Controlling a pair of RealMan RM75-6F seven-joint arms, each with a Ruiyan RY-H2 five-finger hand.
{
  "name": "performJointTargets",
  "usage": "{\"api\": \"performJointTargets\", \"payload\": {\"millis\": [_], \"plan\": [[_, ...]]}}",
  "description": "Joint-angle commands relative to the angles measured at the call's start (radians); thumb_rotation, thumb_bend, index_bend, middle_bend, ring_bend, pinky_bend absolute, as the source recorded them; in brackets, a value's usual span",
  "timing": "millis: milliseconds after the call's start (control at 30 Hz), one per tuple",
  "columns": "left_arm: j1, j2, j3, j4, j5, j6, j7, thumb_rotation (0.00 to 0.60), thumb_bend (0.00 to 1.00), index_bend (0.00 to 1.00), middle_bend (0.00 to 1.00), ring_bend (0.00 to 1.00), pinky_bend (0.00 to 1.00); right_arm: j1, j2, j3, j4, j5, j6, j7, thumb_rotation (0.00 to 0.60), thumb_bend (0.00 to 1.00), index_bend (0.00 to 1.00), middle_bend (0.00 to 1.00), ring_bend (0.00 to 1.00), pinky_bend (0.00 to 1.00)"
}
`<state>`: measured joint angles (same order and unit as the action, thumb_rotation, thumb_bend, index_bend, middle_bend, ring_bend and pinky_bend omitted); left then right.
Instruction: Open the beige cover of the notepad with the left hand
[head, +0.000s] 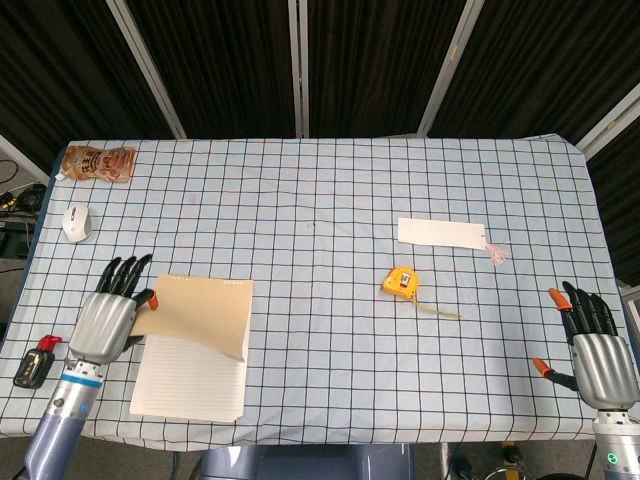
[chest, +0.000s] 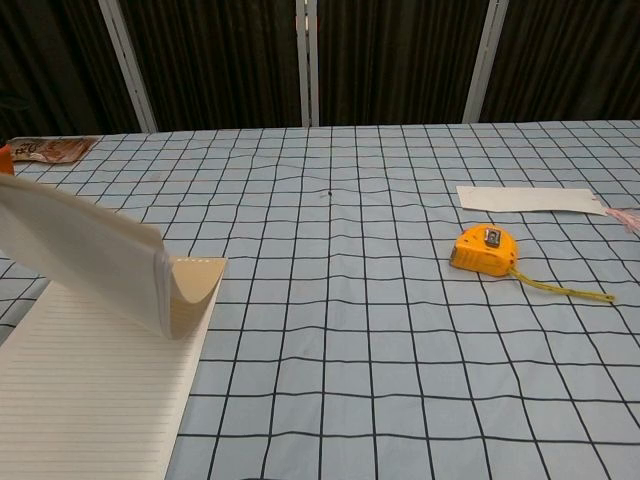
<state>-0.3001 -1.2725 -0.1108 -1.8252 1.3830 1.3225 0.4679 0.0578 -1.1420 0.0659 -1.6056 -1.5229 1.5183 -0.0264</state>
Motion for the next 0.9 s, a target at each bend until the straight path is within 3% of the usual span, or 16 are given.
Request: {"api": "performJointTargets", "payload": {"millis": [33, 433, 800, 833, 900], "plan": [[-0.110, -0.004, -0.152, -0.016, -0.206, -0.104, 0.021, 0.600, 0.55, 0.88, 0.00, 0.00, 0.00, 0.004, -0.002, 0.002, 0.006, 0.008, -0.010, 0.003, 0.600, 0.04, 0.11, 0.00, 0.00, 0.00], [-0.345, -0.102, -0.342, 0.271, -0.523, -0.253, 0.021, 0.600, 0.55, 0.88, 0.00, 0.00, 0.00, 0.021, -0.017, 0.020, 0.048, 0.061, -0.056, 0.016, 0.600, 0.04, 0.12, 0.00, 0.00, 0.00], [-0.480, -0.191, -0.356, 0.545, -0.633, -0.320, 0.041, 0.600, 0.55, 0.86, 0.00, 0.00, 0.00, 0.028, -0.027, 0.026, 0.078, 0.110, -0.099, 0.029, 0.600, 0.04, 0.12, 0.00, 0.00, 0.00], [-0.489, -0.200, -0.352, 0.571, -0.639, -0.326, 0.042, 0.600, 0.54, 0.81, 0.00, 0.00, 0.00, 0.028, -0.026, 0.025, 0.078, 0.112, -0.102, 0.030, 0.600, 0.04, 0.12, 0.00, 0.00, 0.00], [-0.503, -0.209, -0.338, 0.608, -0.655, -0.356, 0.051, 0.600, 0.49, 0.62, 0.00, 0.00, 0.00, 0.028, -0.026, 0.025, 0.079, 0.117, -0.105, 0.025, 0.600, 0.04, 0.12, 0.00, 0.00, 0.00]]}}
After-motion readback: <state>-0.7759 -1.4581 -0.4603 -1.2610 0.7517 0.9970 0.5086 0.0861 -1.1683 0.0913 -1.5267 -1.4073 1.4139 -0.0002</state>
